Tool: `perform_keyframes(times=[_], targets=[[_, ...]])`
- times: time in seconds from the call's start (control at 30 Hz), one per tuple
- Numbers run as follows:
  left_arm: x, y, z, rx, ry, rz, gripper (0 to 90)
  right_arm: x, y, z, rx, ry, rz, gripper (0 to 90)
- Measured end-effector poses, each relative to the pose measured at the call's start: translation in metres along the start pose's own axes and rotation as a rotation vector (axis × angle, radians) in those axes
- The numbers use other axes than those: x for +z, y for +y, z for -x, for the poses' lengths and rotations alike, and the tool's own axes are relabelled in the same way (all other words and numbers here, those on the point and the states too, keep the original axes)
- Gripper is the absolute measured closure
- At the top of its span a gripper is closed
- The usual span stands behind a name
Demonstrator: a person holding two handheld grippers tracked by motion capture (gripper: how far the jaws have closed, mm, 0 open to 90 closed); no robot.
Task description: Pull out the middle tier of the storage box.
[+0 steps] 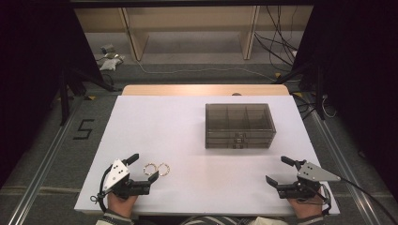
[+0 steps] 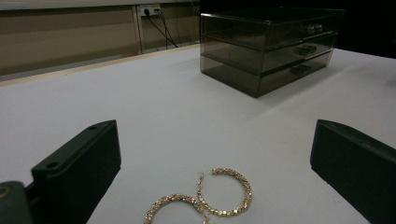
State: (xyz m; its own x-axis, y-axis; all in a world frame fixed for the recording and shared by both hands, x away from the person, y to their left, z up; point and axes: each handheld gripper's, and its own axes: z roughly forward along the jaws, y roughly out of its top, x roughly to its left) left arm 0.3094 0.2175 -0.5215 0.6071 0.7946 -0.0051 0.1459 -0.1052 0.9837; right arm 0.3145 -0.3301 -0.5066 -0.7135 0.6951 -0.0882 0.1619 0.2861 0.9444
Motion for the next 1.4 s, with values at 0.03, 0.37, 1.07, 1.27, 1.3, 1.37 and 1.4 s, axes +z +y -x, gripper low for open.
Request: perform_keyframes(times=[0.03,0.37,1.07,1.27,1.3,1.37,1.4], targets=[[-0.001,0.000,0.000,-0.001,0.006,-0.002,1.4,0.000,0.000,0.000,0.000,0.000,0.000,7.4],[-0.002,0.002,0.006,0.067,0.049,-0.026,1.4,0.000,-0.001,0.001,0.031,-0.005,-0.004,5.6],[-0.007,0.003,0.003,0.044,0.048,-0.024,2.6,0.005,0.003,-0.002,0.033,-0.012,-0.005,1.0],[-0.008,0.004,0.003,0.048,0.052,-0.028,2.8,0.013,0.012,-0.004,0.037,0.007,-0.020,1.4],[-0.008,0.004,0.003,0.048,0.052,-0.028,2.8,0.013,0.012,-0.004,0.037,0.007,-0.020,1.4],[-0.009,0.004,0.003,0.046,0.053,-0.026,2.9,0.015,0.018,-0.005,0.049,0.019,-0.040,5.4],[-0.009,0.004,0.003,0.047,0.055,-0.027,2.9,0.018,0.024,-0.006,0.048,0.032,-0.049,7.0]])
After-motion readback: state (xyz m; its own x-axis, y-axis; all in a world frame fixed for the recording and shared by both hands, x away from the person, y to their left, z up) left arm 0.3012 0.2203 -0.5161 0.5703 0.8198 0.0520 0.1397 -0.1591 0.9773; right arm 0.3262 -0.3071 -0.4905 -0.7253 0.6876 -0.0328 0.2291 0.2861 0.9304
